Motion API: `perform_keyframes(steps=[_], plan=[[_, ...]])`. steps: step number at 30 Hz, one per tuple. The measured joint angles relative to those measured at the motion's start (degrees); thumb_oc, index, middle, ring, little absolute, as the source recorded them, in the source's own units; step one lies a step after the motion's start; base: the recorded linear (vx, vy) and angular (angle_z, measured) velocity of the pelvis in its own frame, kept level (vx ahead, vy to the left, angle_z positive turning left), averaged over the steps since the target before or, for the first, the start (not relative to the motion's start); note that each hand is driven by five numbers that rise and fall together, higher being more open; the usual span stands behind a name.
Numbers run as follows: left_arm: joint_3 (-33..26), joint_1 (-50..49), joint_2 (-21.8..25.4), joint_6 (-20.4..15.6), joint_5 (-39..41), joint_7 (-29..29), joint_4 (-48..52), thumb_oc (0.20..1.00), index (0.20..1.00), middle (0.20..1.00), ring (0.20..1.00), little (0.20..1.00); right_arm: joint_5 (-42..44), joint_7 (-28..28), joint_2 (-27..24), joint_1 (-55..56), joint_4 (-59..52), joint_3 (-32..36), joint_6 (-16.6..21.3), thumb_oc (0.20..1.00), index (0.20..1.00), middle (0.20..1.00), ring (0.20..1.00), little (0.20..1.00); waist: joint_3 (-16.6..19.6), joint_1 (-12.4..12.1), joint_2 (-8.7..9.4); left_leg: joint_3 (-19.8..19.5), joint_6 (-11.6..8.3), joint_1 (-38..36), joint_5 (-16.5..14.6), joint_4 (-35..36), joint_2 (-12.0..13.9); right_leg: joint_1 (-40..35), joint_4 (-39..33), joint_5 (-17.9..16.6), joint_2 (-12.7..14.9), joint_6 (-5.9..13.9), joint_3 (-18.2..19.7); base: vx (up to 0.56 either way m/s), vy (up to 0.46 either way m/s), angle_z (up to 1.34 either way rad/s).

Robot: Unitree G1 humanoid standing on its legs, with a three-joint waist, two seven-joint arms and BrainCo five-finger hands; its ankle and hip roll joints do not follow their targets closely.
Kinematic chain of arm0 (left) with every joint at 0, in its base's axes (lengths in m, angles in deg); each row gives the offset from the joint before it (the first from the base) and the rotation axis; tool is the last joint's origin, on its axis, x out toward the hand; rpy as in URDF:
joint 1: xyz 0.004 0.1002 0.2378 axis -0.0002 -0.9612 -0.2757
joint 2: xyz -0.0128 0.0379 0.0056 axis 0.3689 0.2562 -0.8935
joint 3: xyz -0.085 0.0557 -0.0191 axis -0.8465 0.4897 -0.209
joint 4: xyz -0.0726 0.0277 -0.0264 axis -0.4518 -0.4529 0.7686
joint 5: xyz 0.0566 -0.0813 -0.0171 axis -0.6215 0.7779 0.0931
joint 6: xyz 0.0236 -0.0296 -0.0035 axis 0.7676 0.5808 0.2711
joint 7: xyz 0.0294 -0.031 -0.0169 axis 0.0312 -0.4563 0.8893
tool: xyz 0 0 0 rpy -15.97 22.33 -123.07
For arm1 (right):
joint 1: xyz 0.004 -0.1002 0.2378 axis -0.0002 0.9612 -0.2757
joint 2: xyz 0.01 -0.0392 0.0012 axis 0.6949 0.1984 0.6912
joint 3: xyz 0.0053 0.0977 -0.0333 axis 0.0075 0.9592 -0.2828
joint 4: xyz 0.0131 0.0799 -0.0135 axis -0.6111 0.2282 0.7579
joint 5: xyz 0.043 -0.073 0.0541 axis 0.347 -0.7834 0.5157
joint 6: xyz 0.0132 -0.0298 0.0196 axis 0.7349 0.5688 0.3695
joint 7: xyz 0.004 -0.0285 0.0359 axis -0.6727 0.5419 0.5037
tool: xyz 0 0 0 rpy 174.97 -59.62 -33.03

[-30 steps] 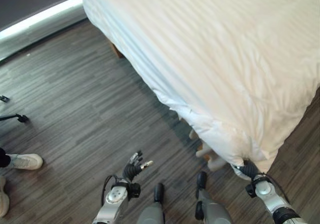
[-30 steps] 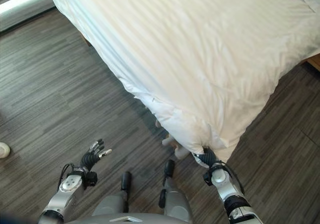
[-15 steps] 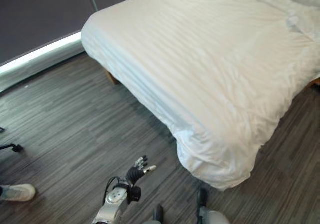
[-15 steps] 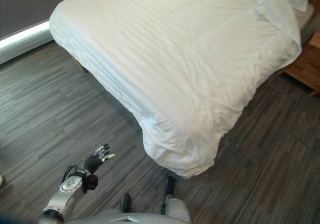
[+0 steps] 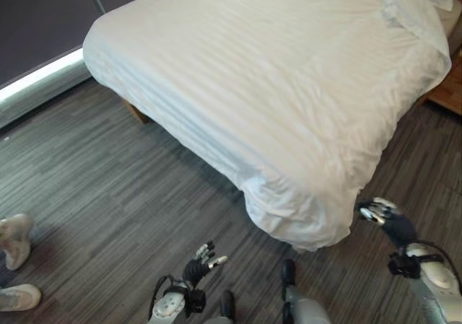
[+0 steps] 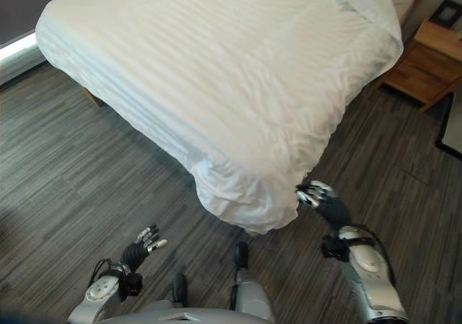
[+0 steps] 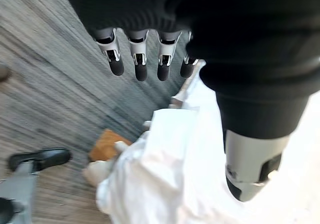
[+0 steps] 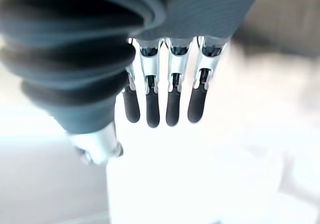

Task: Making the bed.

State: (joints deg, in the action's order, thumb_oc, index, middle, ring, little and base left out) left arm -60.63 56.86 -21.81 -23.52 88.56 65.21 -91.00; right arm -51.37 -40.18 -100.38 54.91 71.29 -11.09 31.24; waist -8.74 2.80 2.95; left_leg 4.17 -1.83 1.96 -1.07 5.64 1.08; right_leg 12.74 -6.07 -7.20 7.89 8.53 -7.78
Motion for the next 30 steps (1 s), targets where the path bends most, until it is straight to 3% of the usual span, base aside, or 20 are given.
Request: perform_keyframes(steps=[3, 8, 13, 20, 24, 30], plan=[[-0.4, 0.0, -0.3, -0.3, 0.1, 0.0, 0.0, 1.000, 1.000, 1.000, 1.000, 1.000, 3.1, -0.4, 0.9, -2.1, 2.2, -1.8, -0.3, 0.200, 0.200, 0.200, 0.200, 0.200, -0.5, -1.6, -0.62, -0.3, -0.73, -0.1, -0.1, -0.3, -0.1, 0.0, 0.0, -2.9, 0.0, -1.58, -0.2, -0.04, -0.012, 0.07], [0.0, 1.8, -0.4, -0.6, 0.1, -0.1, -0.3, 1.000, 1.000, 1.000, 1.000, 1.000, 5.3, -1.0, 0.6, -10.7, 9.6, -5.0, -0.5, 0.200, 0.200, 0.200, 0.200, 0.200, -2.6, -2.1, -1.89, -1.4, -1.31, 0.8, 0.2, -0.3, 0.3, 0.1, 0.1, -3.5, -0.2, -2.62, -1.5, -0.07, -0.012, 0.09], [0.6, 5.5, -0.3, -0.9, 0.1, -0.2, -1.1, 1.000, 1.000, 1.000, 1.000, 1.000, 5.2, -1.4, -3.7, -21.9, 12.2, -14.6, -2.1, 0.200, 0.200, 0.200, 0.200, 0.200, -5.0, -3.4, -2.10, -1.3, -1.44, 2.1, 0.4, -0.4, 0.1, 1.8, 0.3, -3.9, -0.3, -2.95, -1.4, -0.07, -0.020, 0.01], [4.1, 8.0, -1.3, -1.6, 0.2, 0.0, -2.2, 1.000, 1.000, 1.000, 1.000, 1.000, 4.1, -2.4, -0.5, -36.3, 15.1, -26.5, -3.4, 0.200, 0.200, 0.200, 0.200, 0.200, -7.8, -6.5, -2.56, -0.9, -1.87, 4.0, 0.6, -0.4, 0.7, 3.9, 0.3, -4.2, -0.9, -3.35, -1.2, -0.01, -0.014, -0.03], [4.8, 9.0, -2.5, -2.1, 0.2, 0.2, -2.4, 1.000, 1.000, 1.000, 1.000, 1.000, 2.3, -2.4, 2.2, -36.9, 16.9, -28.9, -3.8, 0.200, 0.200, 0.200, 0.200, 0.200, -8.2, -6.9, -2.80, -1.2, -1.89, 4.2, 0.6, -0.4, 0.6, 3.9, 0.3, -4.2, -0.8, -3.35, -1.5, -0.01, -0.012, 0.05], [4.8, 10.0, -1.7, -2.4, 2.4, 0.9, -2.8, 1.000, 1.000, 1.000, 1.000, 1.000, -0.4, 0.5, 2.7, -38.3, 32.5, -25.6, -4.2, 0.200, 0.200, 0.200, 0.200, 0.200, -10.0, -7.9, -3.13, -3.0, -2.13, 6.1, 1.1, -0.4, 0.4, 4.8, 0.3, -4.1, -0.2, -3.21, -2.9, -0.05, -0.021, 0.14]])
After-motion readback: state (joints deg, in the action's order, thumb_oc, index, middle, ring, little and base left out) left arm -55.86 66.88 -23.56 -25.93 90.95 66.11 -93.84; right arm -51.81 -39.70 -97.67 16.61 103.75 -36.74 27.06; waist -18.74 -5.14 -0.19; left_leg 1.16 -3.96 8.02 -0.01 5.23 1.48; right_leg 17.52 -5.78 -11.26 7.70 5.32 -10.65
